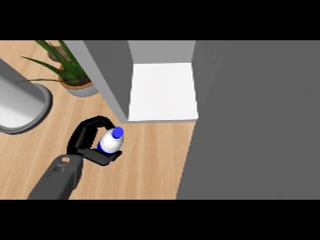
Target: Pick up the bottled water, place it into the cabinet and close the cabinet
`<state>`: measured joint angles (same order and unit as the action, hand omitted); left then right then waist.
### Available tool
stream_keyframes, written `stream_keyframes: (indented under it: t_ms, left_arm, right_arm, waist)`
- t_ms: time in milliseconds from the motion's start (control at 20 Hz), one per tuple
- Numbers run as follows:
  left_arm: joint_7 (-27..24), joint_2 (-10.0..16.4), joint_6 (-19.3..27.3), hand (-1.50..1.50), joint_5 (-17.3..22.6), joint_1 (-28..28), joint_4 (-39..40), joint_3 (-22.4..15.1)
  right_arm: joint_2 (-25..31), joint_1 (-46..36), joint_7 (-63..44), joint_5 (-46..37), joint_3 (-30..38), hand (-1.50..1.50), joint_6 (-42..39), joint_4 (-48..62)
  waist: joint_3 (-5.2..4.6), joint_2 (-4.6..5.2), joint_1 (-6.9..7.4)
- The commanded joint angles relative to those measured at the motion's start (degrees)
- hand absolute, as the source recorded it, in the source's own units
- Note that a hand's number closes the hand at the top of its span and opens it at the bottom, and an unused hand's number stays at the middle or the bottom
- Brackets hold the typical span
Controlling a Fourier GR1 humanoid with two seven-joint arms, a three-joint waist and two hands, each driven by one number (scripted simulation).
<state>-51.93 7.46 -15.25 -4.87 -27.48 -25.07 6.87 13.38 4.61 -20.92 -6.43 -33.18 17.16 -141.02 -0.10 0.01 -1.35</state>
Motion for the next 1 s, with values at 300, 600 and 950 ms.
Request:
stream_keyframes:
  t_ms: [300,600,950]
  left_arm:
    - [-1.55,-7.3,12.99,1.5,5.1,-0.38,-5.65,-1.11]
    - [7.52,-7.42,15.2,1.5,15.34,4.22,-19.3,-11.19]
    - [18.95,-7.43,25.09,1.5,22.58,2.66,-31.4,-21.37]
  right_arm:
    - [1.33,1.26,-3.55,-3.28,-0.24,-1.5,0.96,-6.24]
    - [2.15,5.06,0.59,-5.98,-4.59,-1.5,2.44,-5.66]
    - [1.95,1.47,-1.0,-5.33,-4.3,-1.5,3.22,-3.87]
  waist:
    - [0.06,-0.14,0.73]
    - [0.12,-0.53,0.9]
    - [0.07,-0.41,0.48]
